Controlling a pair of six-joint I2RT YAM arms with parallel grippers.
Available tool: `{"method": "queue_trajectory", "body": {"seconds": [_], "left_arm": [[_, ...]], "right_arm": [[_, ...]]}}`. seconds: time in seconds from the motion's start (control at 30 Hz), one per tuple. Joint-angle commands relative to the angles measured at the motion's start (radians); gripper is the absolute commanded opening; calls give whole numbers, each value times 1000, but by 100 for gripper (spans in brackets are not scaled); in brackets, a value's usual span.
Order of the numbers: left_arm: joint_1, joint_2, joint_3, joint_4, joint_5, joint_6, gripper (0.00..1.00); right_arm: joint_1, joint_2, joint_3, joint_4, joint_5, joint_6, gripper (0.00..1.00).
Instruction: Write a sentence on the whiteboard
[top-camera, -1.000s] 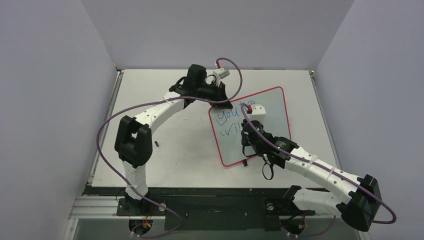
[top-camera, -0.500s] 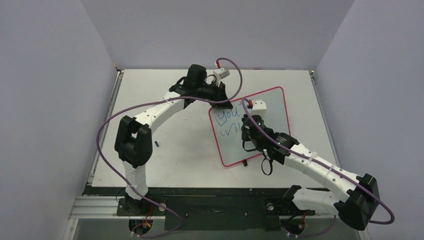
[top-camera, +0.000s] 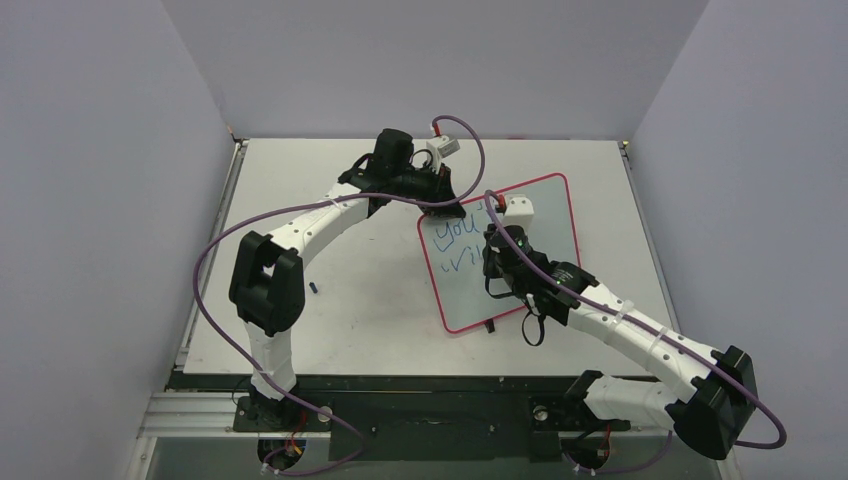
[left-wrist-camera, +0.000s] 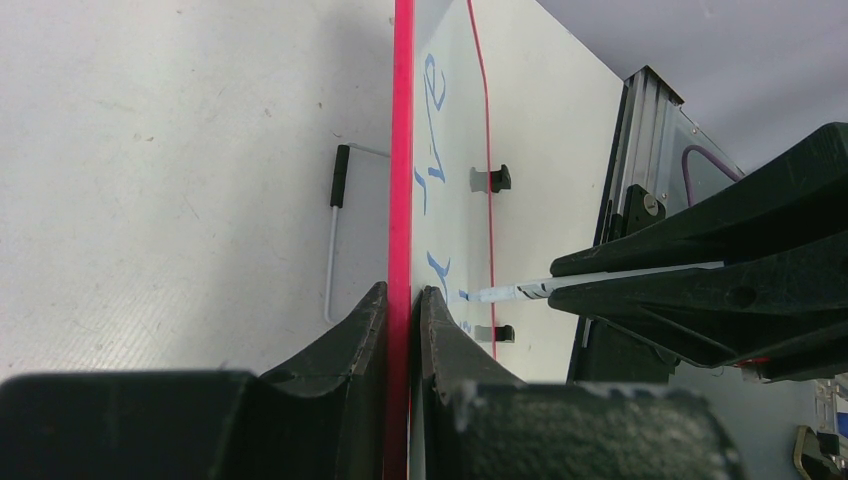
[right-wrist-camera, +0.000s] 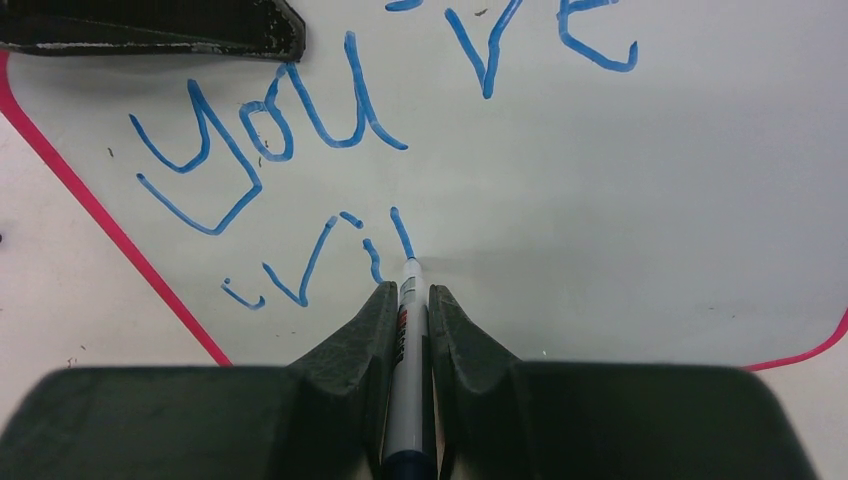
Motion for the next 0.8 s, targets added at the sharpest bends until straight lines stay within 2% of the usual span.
{"method": "queue_trajectory", "body": {"seconds": [0.0, 0.77], "left_arm": [[-31, -3, 2, -26, 17, 62, 0], [-31, 4, 19, -23, 20, 49, 0]], "right_arm": [[-14, -9, 21, 79, 3, -3, 0], [-75, -54, -36, 122, 52, 4, 0]]}}
